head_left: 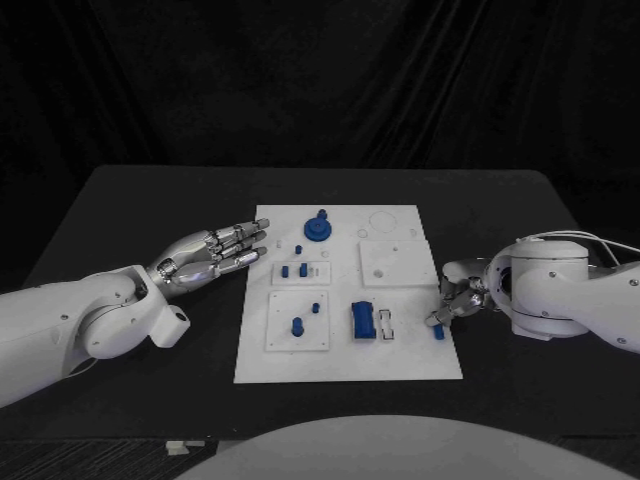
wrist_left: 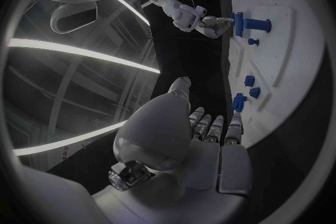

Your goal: Assemble the parts on the task board

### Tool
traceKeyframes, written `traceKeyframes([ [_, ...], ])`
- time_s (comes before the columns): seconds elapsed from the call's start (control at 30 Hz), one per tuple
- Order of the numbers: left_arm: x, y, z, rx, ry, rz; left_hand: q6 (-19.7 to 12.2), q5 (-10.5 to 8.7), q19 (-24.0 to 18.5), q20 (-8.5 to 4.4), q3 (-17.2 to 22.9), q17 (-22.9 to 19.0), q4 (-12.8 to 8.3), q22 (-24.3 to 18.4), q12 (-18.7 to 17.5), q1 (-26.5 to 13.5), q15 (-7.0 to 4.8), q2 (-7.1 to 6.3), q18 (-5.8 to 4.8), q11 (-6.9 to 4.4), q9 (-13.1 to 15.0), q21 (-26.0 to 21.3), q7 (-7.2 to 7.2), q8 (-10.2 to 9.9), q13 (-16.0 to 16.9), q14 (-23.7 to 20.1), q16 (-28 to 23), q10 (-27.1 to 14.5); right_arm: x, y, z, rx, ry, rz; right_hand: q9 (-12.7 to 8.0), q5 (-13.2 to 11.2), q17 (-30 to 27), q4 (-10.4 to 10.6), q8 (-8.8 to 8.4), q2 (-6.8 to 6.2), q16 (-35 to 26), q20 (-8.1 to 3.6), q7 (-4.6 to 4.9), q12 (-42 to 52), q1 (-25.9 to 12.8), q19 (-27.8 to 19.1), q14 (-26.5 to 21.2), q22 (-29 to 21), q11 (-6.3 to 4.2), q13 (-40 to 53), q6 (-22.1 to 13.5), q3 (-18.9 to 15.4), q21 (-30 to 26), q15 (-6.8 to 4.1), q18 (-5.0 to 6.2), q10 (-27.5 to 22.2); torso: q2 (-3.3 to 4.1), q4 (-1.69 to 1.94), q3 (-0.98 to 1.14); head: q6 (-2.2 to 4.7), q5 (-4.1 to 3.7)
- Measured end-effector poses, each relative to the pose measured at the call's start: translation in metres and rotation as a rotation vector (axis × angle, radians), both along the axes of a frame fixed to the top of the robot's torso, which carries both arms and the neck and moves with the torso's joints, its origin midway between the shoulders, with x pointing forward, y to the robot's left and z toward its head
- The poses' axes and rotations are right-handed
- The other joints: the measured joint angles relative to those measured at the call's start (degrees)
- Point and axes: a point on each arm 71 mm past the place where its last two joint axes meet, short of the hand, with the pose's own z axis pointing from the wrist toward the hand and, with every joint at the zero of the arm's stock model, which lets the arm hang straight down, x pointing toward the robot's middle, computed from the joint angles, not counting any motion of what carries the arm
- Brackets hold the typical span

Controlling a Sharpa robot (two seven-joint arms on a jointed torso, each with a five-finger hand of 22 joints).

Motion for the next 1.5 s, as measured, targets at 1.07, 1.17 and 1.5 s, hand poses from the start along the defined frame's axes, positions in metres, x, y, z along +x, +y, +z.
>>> traceKeyframes([
  [1.07,-0.001,-0.002,-0.001,-0.003,0.006,-0.009,0.0,0.00,0.0,0.00,0.2,0.0,-0.2,0.0,0.0,0.0,0.00,0.00,0.00,0.08,0.0,0.0,0.00,0.0,0.0,0.0,0.0,0.1,-0.010,0.018,-0.003,0.182,-0.004,-0.119,-2.2,13.9,0.0,-11.6,3.89,-6.05,0.1,1.44,1.88,0.0,0.0,0.0,-0.3,0.0,2.46,0.0,-4.9,22.7,-2.5,1.96,0.93,0.0,-0.01,0.00,0.00,0.00,0.68],
  [1.17,-0.001,-0.002,-0.001,-0.003,0.007,-0.009,0.0,0.00,0.0,0.00,0.2,0.0,-0.2,0.0,0.0,0.0,0.00,0.00,0.01,0.08,0.0,0.0,0.00,0.0,0.0,0.0,0.0,0.1,-0.013,0.020,-0.004,0.242,0.018,-0.177,-2.1,13.3,0.0,-12.2,4.09,-6.02,0.1,1.44,1.61,0.0,-0.3,0.0,-0.3,0.0,2.46,0.0,-5.2,23.3,-2.3,1.96,0.92,0.0,-0.01,0.00,0.01,0.00,0.68],
  [1.5,-0.001,-0.002,-0.001,-0.004,0.008,-0.011,0.0,0.00,0.0,0.00,0.2,0.0,-0.2,0.0,0.0,0.0,0.00,0.00,0.00,0.28,0.0,0.0,0.00,0.0,0.0,0.0,0.0,0.3,-0.018,0.025,-0.006,0.404,0.110,-0.343,-1.4,14.9,0.0,-13.4,4.88,-5.96,0.3,1.44,1.46,0.0,-1.1,0.0,-0.3,0.0,2.03,0.0,-5.2,25.3,-1.7,1.97,0.92,0.0,-0.01,0.00,0.01,0.00,0.64],
])
